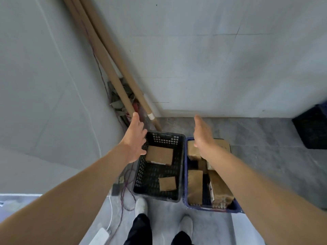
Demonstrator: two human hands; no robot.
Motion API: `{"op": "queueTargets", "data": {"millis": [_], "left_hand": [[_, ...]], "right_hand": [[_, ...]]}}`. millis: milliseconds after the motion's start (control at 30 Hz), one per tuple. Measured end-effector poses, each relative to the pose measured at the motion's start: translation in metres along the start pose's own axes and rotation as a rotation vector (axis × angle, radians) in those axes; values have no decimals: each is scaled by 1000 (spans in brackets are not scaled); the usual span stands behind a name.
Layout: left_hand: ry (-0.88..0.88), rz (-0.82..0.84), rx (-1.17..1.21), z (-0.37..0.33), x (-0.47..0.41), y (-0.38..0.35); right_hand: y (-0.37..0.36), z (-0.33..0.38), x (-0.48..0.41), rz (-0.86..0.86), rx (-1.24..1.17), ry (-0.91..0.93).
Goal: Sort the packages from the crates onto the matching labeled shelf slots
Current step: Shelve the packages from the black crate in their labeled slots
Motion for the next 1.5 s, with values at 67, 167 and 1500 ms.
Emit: {"op": "queueTargets", "data": {"millis": [67, 167, 1500], "left_hand": [[30, 19, -10, 4, -19, 8], [68, 28, 18, 10, -45, 22], [255, -123, -339, 308, -575, 160]], "right_hand": [[-8, -7, -10, 3, 46, -9], [-18, -20, -28, -37, 86, -36], [-192, -541, -400, -57, 20, -605]]}}
Point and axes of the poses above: each hand's wrist, its own x-axis away from the middle knuckle, its own y-axis out of the back of the hand, z = x × y, the point moved 5 cm from there along -x, towards the middle knuckle
